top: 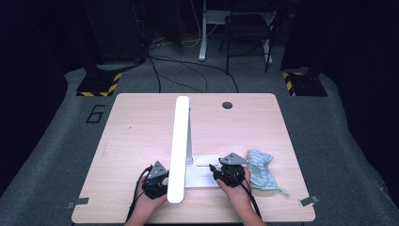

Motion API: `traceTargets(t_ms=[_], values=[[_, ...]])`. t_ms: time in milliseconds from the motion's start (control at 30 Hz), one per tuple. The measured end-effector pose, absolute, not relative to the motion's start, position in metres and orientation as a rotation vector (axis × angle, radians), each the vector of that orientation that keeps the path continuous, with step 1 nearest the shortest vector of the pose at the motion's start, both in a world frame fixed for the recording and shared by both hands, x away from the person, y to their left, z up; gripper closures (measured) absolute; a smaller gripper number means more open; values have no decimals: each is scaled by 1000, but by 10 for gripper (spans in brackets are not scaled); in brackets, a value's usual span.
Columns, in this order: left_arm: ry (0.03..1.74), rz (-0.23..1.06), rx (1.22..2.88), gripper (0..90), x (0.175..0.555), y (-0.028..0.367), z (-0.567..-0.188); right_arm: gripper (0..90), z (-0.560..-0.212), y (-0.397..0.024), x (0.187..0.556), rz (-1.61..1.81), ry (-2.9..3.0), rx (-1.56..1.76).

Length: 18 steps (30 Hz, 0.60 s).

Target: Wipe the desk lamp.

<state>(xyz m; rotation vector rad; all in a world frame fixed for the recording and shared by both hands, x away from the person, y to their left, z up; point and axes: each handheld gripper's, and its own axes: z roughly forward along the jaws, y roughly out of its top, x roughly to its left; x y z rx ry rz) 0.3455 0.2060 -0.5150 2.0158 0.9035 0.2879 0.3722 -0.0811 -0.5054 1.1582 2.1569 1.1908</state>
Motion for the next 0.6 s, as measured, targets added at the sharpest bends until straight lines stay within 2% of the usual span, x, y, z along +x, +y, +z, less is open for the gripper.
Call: traceTargets(t_ms=[300, 600], values=[[918, 303, 1977, 338, 345, 214, -508, 421, -493, -84, 359, 1197, 2240, 1089], [939, 300, 1949, 338, 344, 222, -501, 390, -479, -94, 340, 1253, 2332, 1016]])
